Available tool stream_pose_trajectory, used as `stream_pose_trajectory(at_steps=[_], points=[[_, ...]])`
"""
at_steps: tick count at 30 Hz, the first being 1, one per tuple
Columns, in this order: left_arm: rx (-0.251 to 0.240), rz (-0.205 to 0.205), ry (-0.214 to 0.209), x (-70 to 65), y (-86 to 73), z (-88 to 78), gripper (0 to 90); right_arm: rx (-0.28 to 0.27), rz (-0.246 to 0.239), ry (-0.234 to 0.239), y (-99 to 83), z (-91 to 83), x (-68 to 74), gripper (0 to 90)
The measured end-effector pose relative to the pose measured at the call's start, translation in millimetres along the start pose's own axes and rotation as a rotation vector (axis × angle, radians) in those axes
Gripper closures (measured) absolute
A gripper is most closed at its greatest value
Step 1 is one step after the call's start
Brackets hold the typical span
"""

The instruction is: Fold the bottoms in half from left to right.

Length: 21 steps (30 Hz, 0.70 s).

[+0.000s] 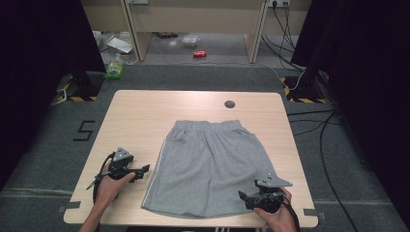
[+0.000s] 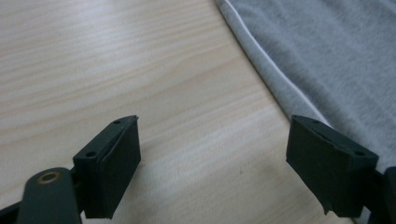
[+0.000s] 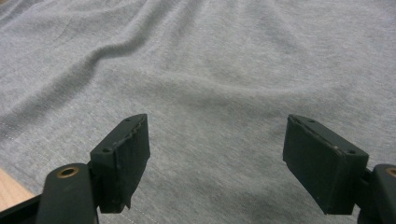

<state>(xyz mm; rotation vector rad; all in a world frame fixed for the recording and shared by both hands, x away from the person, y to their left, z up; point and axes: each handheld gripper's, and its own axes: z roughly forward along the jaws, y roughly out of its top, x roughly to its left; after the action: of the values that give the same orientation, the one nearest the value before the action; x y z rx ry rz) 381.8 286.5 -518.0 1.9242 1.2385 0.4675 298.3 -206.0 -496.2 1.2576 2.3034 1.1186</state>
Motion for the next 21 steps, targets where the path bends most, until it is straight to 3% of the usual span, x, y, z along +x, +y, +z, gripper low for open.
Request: stream_pose_trajectory(at_steps=[9,15,21], points=[[-0.003,-0.027,-0.020,6.0,13.3,6.9,16.4,-0.001,0.002,0.008,0.2,0.8,0.1,23.9],[-0.010,-0.022,-0.028,6.3,44.5,22.0,16.7,-0.004,0.002,0.007,0.4,1.3,-0.7,24.0],[0.004,-0.020,-0.029,4.6,65.9,36.5,19.5,0.000,0.004,0.011,-0.1,1.9,-1.0,24.1]])
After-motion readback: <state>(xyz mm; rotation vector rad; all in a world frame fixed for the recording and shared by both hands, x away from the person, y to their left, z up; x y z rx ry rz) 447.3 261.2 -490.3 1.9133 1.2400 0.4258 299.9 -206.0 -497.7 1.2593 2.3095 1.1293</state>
